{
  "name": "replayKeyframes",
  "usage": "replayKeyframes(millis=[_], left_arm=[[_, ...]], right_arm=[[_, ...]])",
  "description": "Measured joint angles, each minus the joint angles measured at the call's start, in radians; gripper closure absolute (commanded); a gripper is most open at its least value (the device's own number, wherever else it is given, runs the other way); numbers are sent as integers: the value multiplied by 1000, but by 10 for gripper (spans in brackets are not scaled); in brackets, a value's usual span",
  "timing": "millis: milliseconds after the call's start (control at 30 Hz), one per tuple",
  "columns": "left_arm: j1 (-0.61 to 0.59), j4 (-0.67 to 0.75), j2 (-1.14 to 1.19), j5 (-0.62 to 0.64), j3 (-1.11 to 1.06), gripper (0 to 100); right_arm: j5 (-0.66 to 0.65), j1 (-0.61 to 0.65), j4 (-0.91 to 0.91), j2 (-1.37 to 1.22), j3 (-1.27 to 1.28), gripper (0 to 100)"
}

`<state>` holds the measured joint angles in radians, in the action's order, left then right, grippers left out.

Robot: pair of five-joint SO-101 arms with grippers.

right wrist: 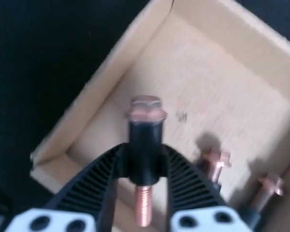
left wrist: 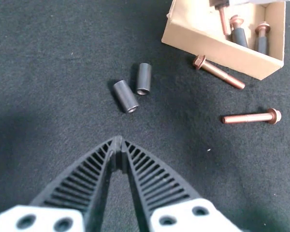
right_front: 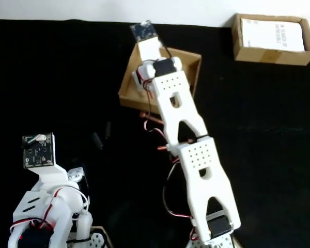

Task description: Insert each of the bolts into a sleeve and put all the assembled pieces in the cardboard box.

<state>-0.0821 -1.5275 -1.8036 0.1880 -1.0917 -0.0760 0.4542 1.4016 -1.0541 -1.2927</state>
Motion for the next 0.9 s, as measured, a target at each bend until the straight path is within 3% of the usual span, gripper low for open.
replayKeyframes(millis=[300, 400, 533, 700, 900], left_arm=[[0, 2, -2, 0, 0, 991], [-2, 2, -2, 0, 0, 991], [-92, 2, -3, 0, 3, 991], [-193, 2, -8, 0, 37, 991], [-203, -43, -9, 0, 61, 991]], right_arm=[[0, 8, 321, 0, -282, 872], [51, 31, 344, 3, -345, 894], [153, 60, 351, 26, -351, 894], [275, 152, 351, 170, -218, 894], [387, 269, 351, 388, 147, 895]])
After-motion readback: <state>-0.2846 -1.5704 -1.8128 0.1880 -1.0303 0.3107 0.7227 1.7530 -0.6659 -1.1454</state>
